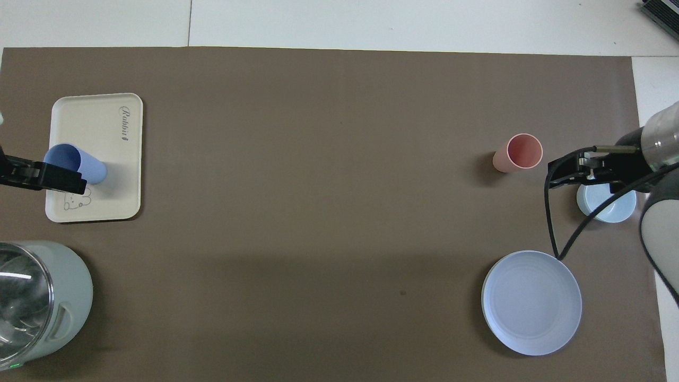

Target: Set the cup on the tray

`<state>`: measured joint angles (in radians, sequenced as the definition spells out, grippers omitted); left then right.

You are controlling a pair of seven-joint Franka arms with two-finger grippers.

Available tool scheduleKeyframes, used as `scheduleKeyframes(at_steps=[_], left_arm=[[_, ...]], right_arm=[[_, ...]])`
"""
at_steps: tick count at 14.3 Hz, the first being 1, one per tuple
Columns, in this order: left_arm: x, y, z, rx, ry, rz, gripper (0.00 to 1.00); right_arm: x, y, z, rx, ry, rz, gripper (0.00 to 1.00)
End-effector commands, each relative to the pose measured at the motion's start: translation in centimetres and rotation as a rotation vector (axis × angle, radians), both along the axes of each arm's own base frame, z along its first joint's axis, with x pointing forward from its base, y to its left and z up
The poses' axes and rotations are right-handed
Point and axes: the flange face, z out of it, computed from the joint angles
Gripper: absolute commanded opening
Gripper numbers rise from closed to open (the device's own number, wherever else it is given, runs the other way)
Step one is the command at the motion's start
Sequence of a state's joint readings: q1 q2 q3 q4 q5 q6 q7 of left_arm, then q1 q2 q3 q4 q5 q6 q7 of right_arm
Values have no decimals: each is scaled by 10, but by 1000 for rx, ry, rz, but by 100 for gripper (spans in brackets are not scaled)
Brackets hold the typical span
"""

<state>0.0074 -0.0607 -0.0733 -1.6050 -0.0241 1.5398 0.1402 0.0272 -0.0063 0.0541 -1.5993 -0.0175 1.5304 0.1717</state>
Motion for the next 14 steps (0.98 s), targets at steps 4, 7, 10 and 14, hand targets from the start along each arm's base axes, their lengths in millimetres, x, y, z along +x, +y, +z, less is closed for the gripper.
scheduleKeyframes(at_steps=[4, 7, 10, 14], left_arm=[[-9, 0, -1, -10, -22, 11, 100], [-9, 0, -1, -10, -22, 9, 100], [-9, 0, -1, -10, -17, 4, 100], [-10, 1, -1, -9, -13, 1, 100]], right_arm=[[0, -1, 0, -8, 13, 35, 99], [0, -1, 0, -9, 16, 35, 99], [0, -1, 0, -7, 14, 36, 99], [0, -1, 0, -7, 13, 36, 99]])
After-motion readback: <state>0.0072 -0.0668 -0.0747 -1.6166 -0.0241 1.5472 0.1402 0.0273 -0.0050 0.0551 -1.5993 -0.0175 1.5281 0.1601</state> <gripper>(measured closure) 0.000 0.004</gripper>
